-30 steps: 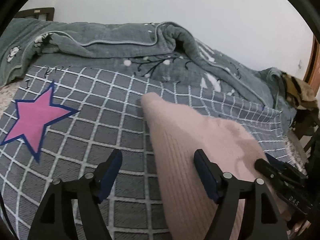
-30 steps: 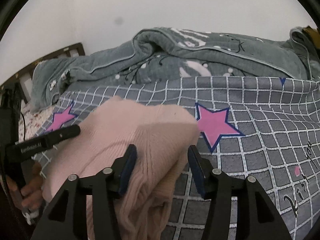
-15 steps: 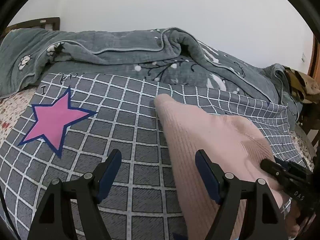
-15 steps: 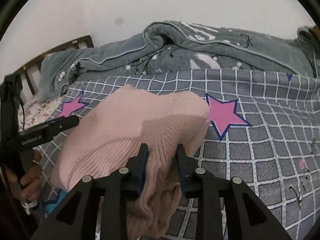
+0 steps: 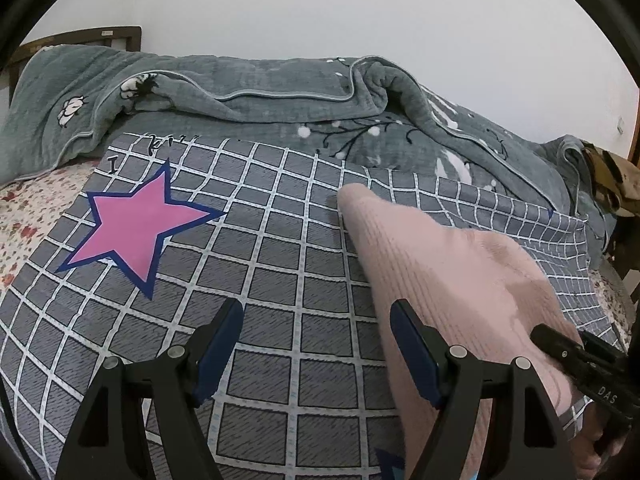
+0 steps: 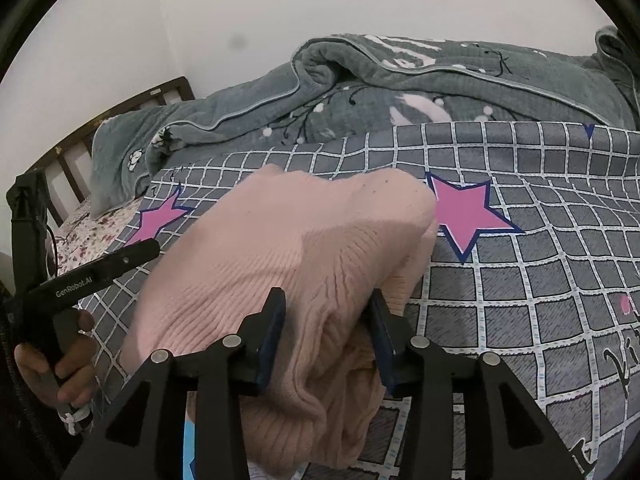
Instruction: Fold small clothes
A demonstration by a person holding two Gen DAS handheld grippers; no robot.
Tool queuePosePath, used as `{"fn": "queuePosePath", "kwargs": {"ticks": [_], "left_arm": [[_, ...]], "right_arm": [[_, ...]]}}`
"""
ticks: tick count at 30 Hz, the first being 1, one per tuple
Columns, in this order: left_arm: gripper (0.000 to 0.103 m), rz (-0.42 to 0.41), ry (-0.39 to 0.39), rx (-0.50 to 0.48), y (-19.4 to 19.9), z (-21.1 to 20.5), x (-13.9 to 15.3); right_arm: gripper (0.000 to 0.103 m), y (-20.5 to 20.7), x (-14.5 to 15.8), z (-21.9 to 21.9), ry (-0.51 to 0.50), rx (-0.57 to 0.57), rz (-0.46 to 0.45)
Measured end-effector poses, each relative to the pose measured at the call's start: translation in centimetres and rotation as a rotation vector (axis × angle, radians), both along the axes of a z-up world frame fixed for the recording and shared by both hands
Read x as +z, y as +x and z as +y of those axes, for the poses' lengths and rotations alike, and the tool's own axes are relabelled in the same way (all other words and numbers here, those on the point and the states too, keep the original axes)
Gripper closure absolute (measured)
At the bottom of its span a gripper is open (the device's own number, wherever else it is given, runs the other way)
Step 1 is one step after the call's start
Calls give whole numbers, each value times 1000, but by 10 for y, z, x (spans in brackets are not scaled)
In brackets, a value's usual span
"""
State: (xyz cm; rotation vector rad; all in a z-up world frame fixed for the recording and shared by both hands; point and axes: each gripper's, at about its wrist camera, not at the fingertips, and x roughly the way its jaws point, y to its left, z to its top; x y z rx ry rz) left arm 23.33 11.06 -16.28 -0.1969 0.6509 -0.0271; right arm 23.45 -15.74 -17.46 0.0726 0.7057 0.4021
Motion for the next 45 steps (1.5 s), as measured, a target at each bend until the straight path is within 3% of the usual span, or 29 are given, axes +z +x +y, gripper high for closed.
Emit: {"fn": "queuePosePath", "kwargs": {"ticks": [2, 4, 6, 12, 18, 20, 22, 23, 26, 29, 30, 34, 37, 41, 45], "left_arm": [[28, 1, 2, 4, 0, 1, -1], [28, 4, 1, 8, 0, 1, -2], [28, 4, -1, 11, 1, 2, -2], [28, 0, -3, 13, 1, 5, -2], [28, -1, -11, 23, 3, 8, -2], [28, -2, -15, 26, 3, 9, -1], [28, -1, -16, 28, 4, 9, -2], [28, -1, -17, 28, 5, 9, -2], [28, 0, -18, 25, 6, 8, -2], [28, 1, -13, 24, 7, 6, -2], [28, 1, -12, 24, 7, 6, -3], [28, -2, -17, 28, 7, 7, -3], [28, -15, -35, 37, 6, 12, -2], [28, -21, -54, 47, 7, 16, -2], [29, -17, -92, 24, 8, 17, -1]], "right_arm": [[64, 0, -3, 3, -24, -6, -9], [84, -1, -3, 5, -35, -11, -21], [88, -1, -2, 5, -32, -4, -24], [90, -5, 6, -3, 9, -2, -51], [86, 4, -5, 0, -1, 0, -3], [76, 5, -1, -3, 25, 6, -3], [55, 7, -3, -5, 28, -9, 4], [55, 8, -7, -5, 21, -16, 11], [56, 8, -10, -4, 9, -27, 10], [86, 2, -4, -3, -3, -21, -30], [88, 1, -3, -2, 0, -8, -38], [90, -8, 8, -8, 39, -6, -98], [90, -3, 12, -19, 84, -9, -89], [89, 11, -9, -6, -18, -29, 7], [86, 4, 0, -3, -48, -10, -25]]}}
